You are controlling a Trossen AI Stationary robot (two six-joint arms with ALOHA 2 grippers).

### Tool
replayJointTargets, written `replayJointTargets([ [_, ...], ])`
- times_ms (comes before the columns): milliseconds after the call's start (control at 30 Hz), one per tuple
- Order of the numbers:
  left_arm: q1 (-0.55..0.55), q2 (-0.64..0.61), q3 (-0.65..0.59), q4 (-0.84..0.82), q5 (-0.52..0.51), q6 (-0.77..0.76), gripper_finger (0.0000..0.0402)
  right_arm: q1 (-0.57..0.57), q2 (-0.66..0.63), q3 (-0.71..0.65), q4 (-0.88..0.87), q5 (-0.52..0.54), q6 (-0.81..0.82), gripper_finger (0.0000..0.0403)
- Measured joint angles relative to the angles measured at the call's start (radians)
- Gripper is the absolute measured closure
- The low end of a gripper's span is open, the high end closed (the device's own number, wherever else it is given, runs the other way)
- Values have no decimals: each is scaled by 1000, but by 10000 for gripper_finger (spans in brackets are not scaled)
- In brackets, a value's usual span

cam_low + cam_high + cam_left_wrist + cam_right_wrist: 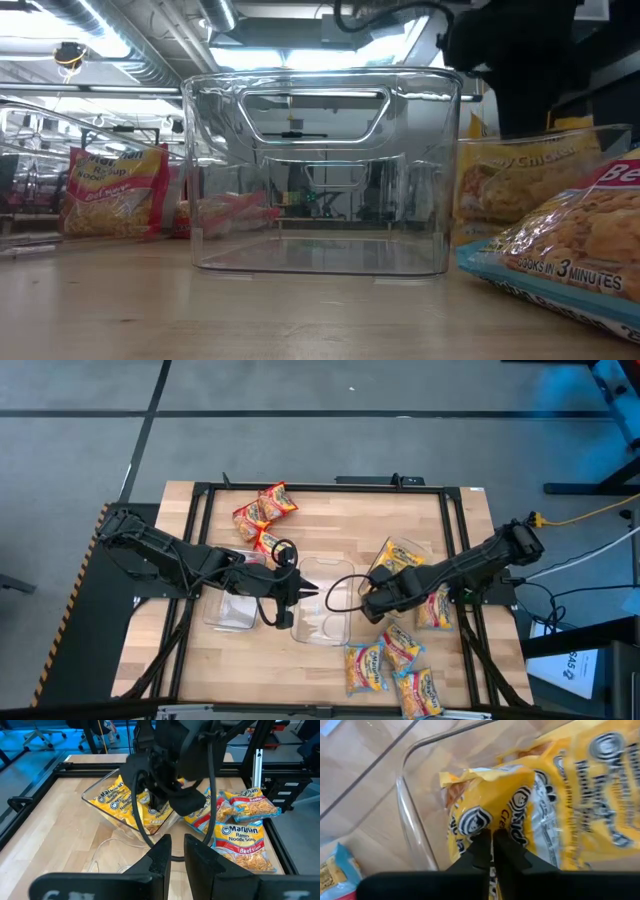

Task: Sort Maruchan noodles
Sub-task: Put the yellow noodle pack into the right transparent bin

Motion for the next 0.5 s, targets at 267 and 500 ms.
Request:
replayJointTargets([
  [267, 1, 0, 0, 0, 0, 0, 357, 1, 2, -57, 80, -50, -1, 400],
  [500, 1, 0, 0, 0, 0, 0, 357, -6, -3, 55, -4, -68, -3, 382],
])
